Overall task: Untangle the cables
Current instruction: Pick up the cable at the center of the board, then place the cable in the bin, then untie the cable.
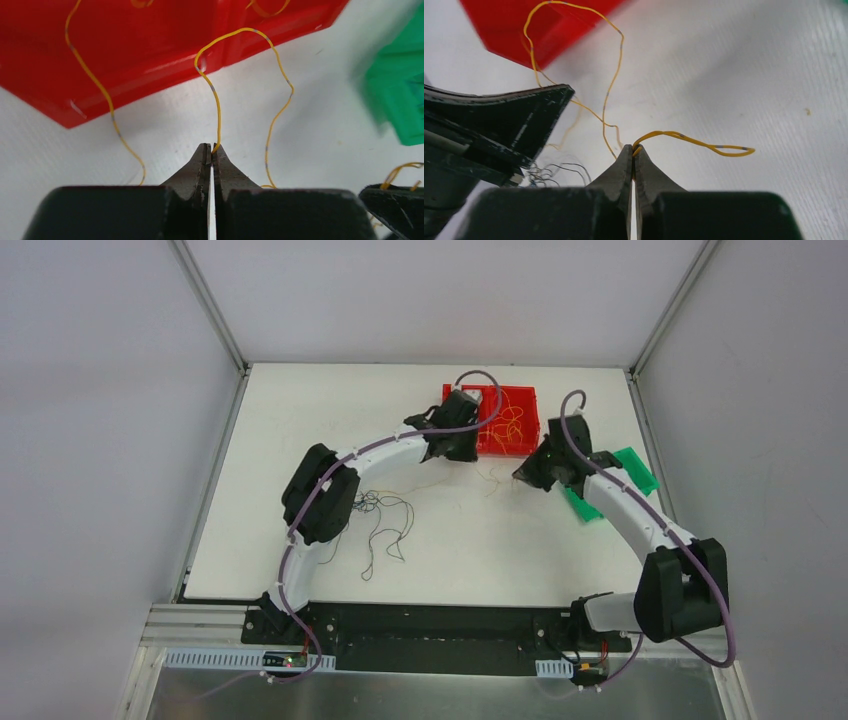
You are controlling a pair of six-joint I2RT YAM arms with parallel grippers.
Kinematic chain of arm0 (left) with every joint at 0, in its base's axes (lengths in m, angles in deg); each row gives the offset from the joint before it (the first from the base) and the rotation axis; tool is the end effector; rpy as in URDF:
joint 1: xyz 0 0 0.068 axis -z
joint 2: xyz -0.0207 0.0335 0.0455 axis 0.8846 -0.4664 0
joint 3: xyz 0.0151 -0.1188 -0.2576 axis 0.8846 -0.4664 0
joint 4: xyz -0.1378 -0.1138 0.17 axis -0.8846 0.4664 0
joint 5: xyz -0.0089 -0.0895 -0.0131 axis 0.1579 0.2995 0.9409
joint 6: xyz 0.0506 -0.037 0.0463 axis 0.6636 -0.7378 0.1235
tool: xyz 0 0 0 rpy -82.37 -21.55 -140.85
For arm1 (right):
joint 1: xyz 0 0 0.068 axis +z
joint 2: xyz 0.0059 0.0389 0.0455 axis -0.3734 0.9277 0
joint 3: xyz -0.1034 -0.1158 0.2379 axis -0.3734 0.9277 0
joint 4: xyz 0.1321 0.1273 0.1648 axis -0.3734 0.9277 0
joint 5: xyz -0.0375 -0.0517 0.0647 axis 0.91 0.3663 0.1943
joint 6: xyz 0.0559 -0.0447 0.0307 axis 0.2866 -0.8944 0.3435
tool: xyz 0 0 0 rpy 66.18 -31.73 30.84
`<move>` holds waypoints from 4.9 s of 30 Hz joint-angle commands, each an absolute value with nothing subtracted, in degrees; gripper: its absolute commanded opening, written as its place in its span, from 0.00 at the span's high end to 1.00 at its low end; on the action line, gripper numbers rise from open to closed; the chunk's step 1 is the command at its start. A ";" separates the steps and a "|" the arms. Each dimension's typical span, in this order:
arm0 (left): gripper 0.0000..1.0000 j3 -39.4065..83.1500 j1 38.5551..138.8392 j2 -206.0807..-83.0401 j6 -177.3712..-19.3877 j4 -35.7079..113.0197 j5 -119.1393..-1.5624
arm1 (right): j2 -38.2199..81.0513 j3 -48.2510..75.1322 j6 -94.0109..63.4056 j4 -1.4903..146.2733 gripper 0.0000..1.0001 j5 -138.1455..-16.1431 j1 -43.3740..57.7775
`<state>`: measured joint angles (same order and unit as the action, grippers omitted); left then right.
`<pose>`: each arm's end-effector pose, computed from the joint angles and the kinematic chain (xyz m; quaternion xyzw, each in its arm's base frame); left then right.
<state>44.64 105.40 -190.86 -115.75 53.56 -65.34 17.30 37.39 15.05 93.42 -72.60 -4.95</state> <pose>0.3654 -0.3482 0.2090 0.1242 0.8959 -0.2716 0.3290 0.2731 0.0870 0.2360 0.1532 0.9171 0.1895 0.3155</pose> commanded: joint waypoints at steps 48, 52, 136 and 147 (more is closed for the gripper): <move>0.32 75.88 105.89 -196.68 -104.83 55.32 -70.49 | 63.02 -18.63 -0.82 111.00 1.00 -79.28 -11.50; 0.32 70.96 105.84 -191.10 -104.62 56.08 -71.72 | 67.95 -24.24 -1.86 113.29 1.00 -77.14 -10.40; 0.17 -8.23 84.53 -128.34 -128.11 69.95 -79.32 | 40.22 9.92 2.57 91.78 0.17 -72.43 27.05; 0.30 -9.68 82.52 -131.77 -127.87 65.60 -78.22 | 46.93 10.50 7.86 92.91 0.22 -64.53 33.72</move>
